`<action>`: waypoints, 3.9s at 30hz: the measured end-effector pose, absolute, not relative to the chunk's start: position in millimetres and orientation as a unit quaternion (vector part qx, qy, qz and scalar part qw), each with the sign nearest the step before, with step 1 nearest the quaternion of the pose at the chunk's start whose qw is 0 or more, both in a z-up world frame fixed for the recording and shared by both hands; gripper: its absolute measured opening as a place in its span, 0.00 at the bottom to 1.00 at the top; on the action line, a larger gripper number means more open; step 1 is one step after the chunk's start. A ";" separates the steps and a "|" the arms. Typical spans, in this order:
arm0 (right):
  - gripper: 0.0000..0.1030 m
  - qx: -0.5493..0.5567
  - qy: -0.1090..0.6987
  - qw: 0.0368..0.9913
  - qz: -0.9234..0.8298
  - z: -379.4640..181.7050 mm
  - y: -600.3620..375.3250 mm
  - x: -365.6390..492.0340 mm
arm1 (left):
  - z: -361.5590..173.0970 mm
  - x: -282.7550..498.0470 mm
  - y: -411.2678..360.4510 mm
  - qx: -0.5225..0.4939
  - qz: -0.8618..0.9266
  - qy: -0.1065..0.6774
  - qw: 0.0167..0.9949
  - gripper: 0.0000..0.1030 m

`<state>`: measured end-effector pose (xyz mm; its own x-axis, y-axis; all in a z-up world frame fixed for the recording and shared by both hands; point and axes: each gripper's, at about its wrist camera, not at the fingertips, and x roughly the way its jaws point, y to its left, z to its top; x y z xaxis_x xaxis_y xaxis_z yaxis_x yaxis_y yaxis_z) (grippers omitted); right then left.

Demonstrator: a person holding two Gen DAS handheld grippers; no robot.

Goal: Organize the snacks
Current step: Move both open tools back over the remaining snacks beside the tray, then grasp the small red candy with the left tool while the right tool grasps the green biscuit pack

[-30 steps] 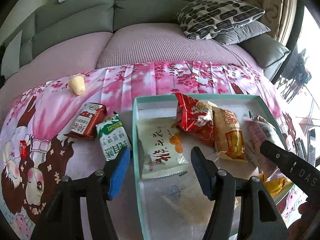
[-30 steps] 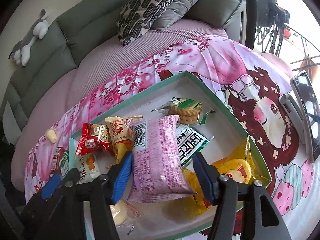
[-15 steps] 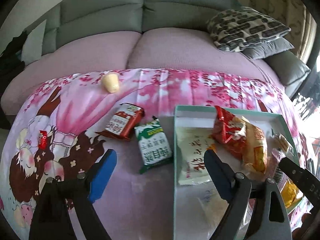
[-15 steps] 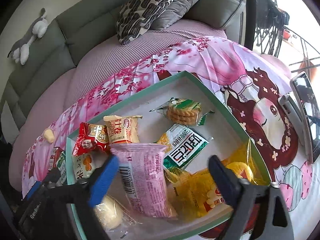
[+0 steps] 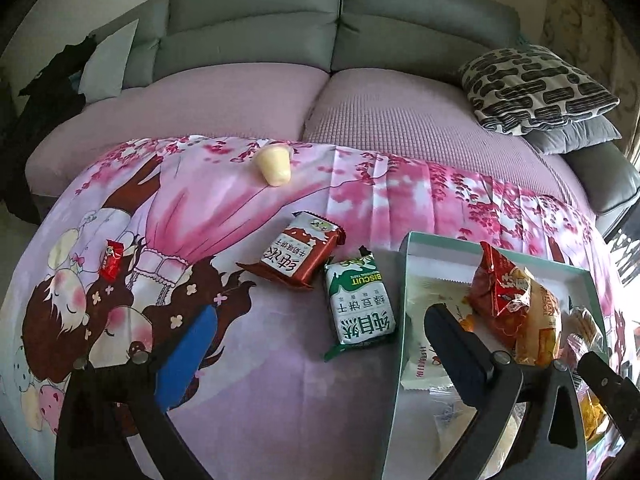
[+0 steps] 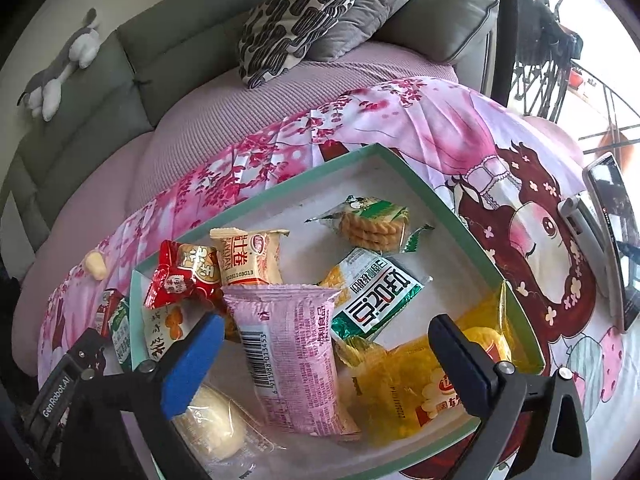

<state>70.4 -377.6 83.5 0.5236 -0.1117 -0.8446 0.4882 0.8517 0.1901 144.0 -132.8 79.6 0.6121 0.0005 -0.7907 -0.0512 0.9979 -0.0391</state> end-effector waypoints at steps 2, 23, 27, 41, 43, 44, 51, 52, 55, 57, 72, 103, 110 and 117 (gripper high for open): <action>1.00 0.204 0.456 0.848 -0.177 83.5 -377.1 70.9 | 80.0 144.0 -133.5 -0.027 0.015 0.440 0.897 1.00; 1.00 0.180 0.440 0.866 -0.154 100.6 -347.4 79.0 | 102.6 138.3 -98.4 -0.034 0.055 0.411 0.910 1.00; 1.00 0.173 0.441 0.869 -0.145 101.8 -335.8 83.2 | 104.3 138.6 -79.0 -0.038 0.080 0.408 0.908 1.00; 1.00 0.142 0.454 0.877 -0.075 99.8 -262.7 101.5 | 97.7 131.4 8.2 -0.088 0.167 0.412 0.891 1.00; 1.00 0.137 0.457 0.877 -0.062 98.2 -251.0 103.8 | 97.6 130.3 18.2 -0.090 0.177 0.410 0.890 1.00; 1.00 0.135 0.458 0.877 -0.056 97.5 -245.3 104.9 | 97.7 129.0 25.1 -0.092 0.184 0.409 0.889 1.00; 1.00 0.113 0.468 0.876 -0.023 89.6 -211.4 111.1 | 96.9 122.1 57.6 -0.117 0.207 0.406 0.883 1.00; 1.00 0.109 0.469 0.876 -0.018 88.3 -206.9 112.2 | 96.7 121.6 61.1 -0.120 0.208 0.405 0.882 1.00; 1.00 0.096 0.471 0.877 -0.010 85.1 -195.6 115.2 | 95.7 120.0 69.5 -0.129 0.212 0.404 0.881 1.00; 1.00 0.088 0.469 0.879 -0.008 83.9 -189.7 116.0 | 92.5 120.3 73.3 -0.137 0.210 0.406 0.879 1.00; 0.90 0.078 0.443 0.893 0.014 82.7 -171.2 122.5 | 64.0 128.3 103.6 -0.185 0.168 0.425 0.870 1.00; 0.61 0.051 0.446 0.893 0.036 54.9 -168.9 169.1 | 23.6 179.3 85.2 -0.124 0.095 0.440 0.884 0.78; 0.62 0.051 0.462 0.884 0.047 55.2 -164.6 166.2 | 25.3 178.7 85.2 -0.122 0.096 0.446 0.881 0.61; 0.62 0.090 0.470 0.874 0.090 60.0 -161.4 161.4 | 26.2 178.0 84.0 -0.138 0.084 0.453 0.877 0.57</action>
<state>161.4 -161.4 60.0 0.5428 0.2413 -0.8044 -0.0716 0.9676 0.2419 178.0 84.0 26.2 0.5754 0.0230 -0.8176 -0.2723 0.9480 -0.1649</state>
